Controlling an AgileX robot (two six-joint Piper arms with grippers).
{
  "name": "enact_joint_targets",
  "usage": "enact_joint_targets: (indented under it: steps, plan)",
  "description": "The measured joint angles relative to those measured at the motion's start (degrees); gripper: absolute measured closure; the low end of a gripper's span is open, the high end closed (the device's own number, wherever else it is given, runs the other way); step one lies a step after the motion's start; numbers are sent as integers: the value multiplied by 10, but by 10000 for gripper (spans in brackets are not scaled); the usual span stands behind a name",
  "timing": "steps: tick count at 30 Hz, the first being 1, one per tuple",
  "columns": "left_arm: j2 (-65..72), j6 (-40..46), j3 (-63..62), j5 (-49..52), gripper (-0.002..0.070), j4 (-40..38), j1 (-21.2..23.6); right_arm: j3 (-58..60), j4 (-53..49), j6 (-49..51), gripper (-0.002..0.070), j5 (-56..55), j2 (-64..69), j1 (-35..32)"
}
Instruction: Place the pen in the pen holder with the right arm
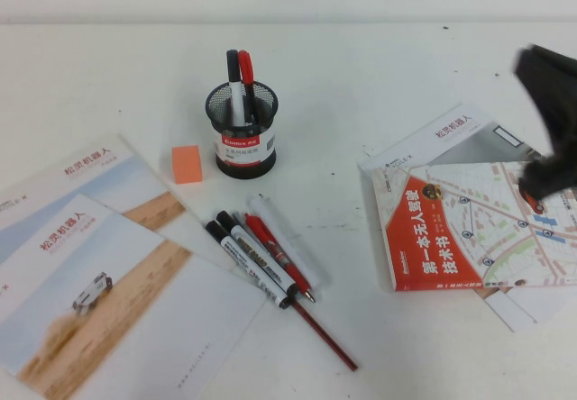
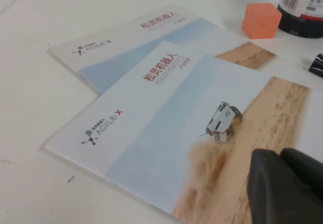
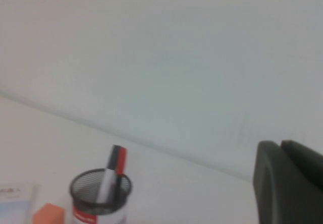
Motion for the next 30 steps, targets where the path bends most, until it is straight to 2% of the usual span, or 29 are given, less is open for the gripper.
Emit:
enact_joint_targets:
  steps: [4, 11, 16, 24, 30]
  plan:
    - [0, 0, 0, 0, 676, 0, 0, 55, 13, 0, 695, 27, -64, -35]
    - [0, 0, 0, 0, 676, 0, 0, 133, 71, 0, 695, 286, -232, -69]
    - [0, 0, 0, 0, 676, 0, 0, 199, 80, -1, 695, 422, -342, -99]
    - [0, 0, 0, 0, 676, 0, 0, 311, 98, -1, 695, 454, -526, -163]
    - [0, 0, 0, 0, 676, 0, 0, 340, 134, -1, 695, 458, -588, -168]
